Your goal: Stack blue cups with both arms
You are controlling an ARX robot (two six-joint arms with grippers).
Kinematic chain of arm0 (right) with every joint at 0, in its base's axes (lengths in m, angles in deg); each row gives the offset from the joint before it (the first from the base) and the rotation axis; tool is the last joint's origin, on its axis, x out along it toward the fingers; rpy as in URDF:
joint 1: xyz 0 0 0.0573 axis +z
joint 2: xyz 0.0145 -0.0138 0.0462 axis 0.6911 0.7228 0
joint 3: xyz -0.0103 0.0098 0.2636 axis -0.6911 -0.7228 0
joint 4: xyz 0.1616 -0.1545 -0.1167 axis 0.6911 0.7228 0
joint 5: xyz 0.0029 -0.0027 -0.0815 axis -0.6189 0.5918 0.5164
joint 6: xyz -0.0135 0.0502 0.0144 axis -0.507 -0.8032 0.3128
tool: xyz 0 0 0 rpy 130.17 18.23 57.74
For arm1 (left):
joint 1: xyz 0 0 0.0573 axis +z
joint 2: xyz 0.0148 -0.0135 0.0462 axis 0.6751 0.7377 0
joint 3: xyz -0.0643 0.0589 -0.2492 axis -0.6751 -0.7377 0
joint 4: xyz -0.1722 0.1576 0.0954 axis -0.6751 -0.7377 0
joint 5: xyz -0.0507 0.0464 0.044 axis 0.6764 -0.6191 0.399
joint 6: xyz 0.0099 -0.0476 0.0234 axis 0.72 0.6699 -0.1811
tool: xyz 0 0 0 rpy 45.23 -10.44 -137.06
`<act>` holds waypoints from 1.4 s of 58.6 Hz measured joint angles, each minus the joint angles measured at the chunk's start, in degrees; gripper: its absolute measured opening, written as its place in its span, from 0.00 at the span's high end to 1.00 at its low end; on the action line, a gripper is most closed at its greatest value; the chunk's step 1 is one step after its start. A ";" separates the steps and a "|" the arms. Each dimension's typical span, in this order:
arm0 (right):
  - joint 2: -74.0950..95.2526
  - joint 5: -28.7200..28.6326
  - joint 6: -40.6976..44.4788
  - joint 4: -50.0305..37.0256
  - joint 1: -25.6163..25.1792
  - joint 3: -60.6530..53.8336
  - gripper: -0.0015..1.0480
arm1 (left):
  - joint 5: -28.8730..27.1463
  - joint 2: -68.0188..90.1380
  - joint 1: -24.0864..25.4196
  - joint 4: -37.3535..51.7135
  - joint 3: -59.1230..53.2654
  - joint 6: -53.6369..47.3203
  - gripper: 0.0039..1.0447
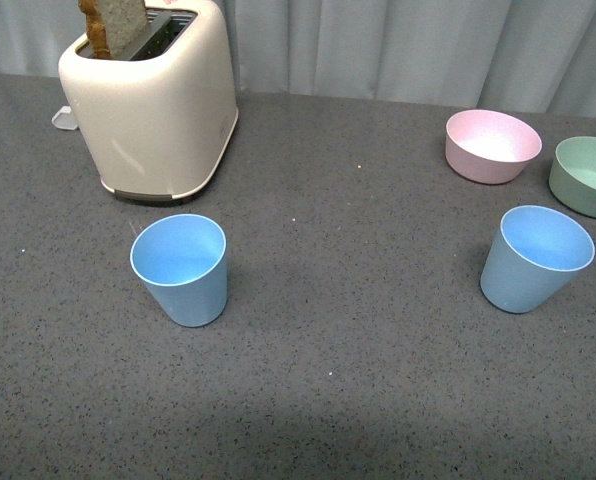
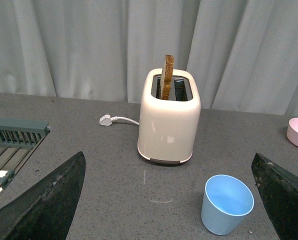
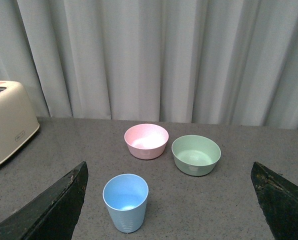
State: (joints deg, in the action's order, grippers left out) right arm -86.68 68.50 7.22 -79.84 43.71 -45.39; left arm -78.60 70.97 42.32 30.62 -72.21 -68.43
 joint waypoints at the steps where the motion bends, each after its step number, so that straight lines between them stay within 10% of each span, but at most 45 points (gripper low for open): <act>1: 0.00 0.00 0.00 0.00 0.00 0.00 0.09 | 0.00 0.00 0.00 0.00 0.00 0.00 0.06; 32: -0.02 0.02 0.00 0.00 0.00 0.00 0.09 | -0.44 0.04 -0.07 -0.07 0.02 0.13 0.06; 37: 0.00 0.02 0.00 0.00 0.00 0.00 0.09 | -16.20 4.50 -4.68 -6.80 1.84 4.87 0.06; 45: -0.02 0.02 0.00 0.00 0.00 0.00 0.09 | -21.86 12.70 -3.65 -2.95 2.05 9.01 0.06; 60: -0.02 0.02 0.00 0.00 0.00 0.00 0.09 | -10.34 41.05 -1.86 14.08 7.96 10.29 0.06; 82: -0.02 0.02 0.00 0.00 0.00 0.00 0.09 | 2.08 84.32 -2.45 8.55 31.04 14.21 0.06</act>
State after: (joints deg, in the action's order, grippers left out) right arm -86.70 68.52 7.22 -79.84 43.71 -45.39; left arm -76.52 155.30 39.88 39.16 -41.17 -54.22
